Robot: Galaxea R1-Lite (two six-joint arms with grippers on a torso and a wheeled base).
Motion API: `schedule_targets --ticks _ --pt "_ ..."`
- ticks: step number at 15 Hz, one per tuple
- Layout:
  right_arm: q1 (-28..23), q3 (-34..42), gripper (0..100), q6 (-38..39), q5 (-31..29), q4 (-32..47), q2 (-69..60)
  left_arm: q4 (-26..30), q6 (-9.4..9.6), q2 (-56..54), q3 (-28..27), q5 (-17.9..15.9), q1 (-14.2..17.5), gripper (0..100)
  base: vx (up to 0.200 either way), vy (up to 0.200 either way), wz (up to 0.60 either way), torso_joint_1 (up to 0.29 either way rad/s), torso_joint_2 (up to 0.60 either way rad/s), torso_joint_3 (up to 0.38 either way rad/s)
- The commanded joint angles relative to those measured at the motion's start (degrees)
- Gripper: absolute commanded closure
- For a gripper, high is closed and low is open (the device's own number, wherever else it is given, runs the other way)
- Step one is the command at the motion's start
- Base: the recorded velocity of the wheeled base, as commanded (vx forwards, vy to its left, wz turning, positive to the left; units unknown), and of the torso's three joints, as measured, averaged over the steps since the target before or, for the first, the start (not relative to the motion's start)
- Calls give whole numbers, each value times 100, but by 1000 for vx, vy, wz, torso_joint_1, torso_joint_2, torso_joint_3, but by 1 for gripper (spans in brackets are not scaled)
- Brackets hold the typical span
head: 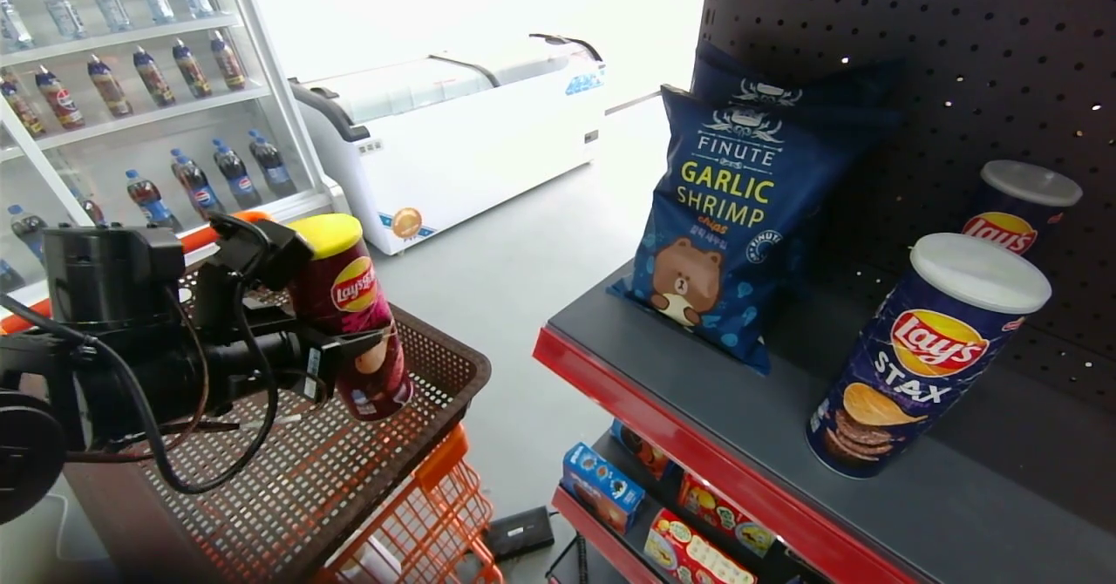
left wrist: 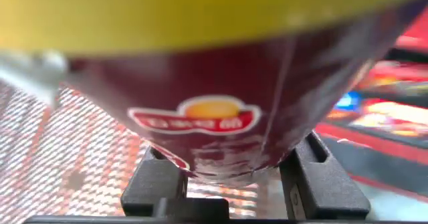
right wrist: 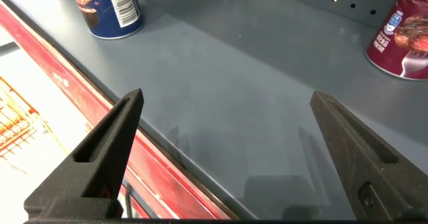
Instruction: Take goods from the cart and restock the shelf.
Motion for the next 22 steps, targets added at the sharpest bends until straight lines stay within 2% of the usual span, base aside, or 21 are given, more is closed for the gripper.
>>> schedule_targets --ticks 1,3,4,5,6,9,16,19,21,22 --pt "0 0 0 -1 3 0 2 10 -202 -692 113 -145 -275 100 0 0 0 0 0 0" --pt "0 0 0 -1 -6 0 2 -52 -238 -955 236 -408 -398 100 0 0 0 0 0 0" --pt "0 0 0 -1 3 0 2 -69 -211 -964 315 -540 -591 100 0 0 0 0 0 0" --pt "0 0 0 -1 3 0 2 -69 -211 -973 350 -540 -688 100 0 0 0 0 0 0" --pt "0 0 0 -1 -6 0 2 -78 -220 -1105 482 -531 -1022 100 0 0 0 0 0 0" --pt "0 0 0 -1 3 0 2 -61 -211 -1201 526 -522 -1356 100 0 0 0 0 0 0" --pt "0 0 0 -10 3 0 2 1 -202 -1368 517 -505 -1453 100 0 0 0 0 0 0" --pt "0 0 0 -10 3 0 2 18 -202 -1360 517 -531 -1822 100 0 0 0 0 0 0" --pt "0 0 0 -10 3 0 2 18 -202 -1351 517 -549 -2156 100 0 0 0 0 0 0" --pt "0 0 0 -10 3 0 2 18 -211 -1351 526 -549 -2420 100 0 0 0 0 0 0"
